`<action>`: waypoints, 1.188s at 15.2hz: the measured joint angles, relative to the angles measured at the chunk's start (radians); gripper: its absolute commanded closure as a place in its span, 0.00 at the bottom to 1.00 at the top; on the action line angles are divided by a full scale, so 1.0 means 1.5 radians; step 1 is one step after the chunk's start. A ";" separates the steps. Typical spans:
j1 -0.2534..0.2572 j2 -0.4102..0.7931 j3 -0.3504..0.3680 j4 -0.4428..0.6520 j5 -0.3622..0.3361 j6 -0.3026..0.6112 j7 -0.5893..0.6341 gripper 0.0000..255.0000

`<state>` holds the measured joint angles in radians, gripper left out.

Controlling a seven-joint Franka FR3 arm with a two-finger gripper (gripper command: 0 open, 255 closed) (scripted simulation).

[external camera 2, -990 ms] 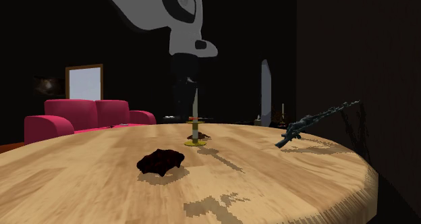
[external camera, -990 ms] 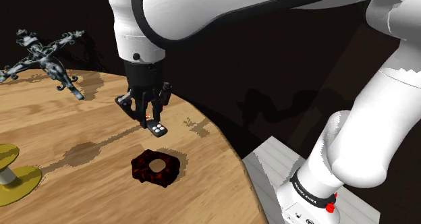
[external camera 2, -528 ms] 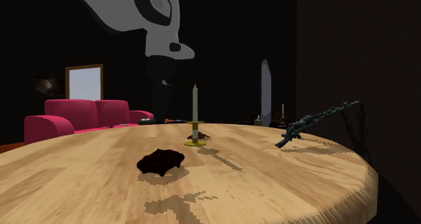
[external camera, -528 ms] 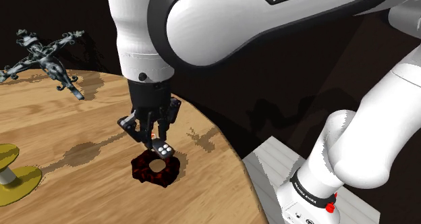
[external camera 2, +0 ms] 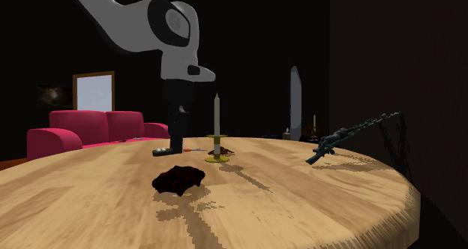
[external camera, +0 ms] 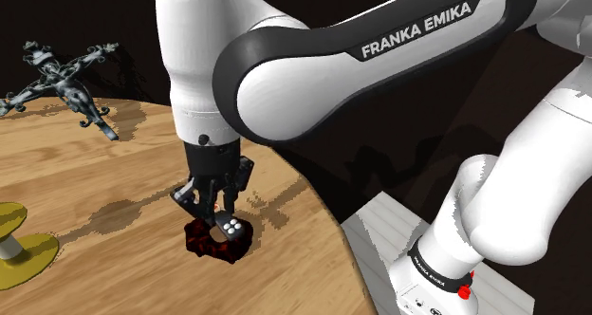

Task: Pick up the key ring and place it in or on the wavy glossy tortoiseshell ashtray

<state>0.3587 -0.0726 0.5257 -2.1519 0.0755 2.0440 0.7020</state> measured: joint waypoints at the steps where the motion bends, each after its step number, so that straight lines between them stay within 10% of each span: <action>1: 0.001 0.005 0.001 -0.006 -0.002 0.010 0.003 1.00; 11: 0.001 0.026 0.004 -0.031 -0.013 0.055 0.009 1.00; 12: 0.001 0.026 0.004 -0.031 -0.013 0.055 0.009 0.00; 18: 0.001 0.026 0.004 -0.031 -0.013 0.055 0.009 0.00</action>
<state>0.3603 -0.0332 0.5311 -2.1989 0.0564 2.1264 0.7153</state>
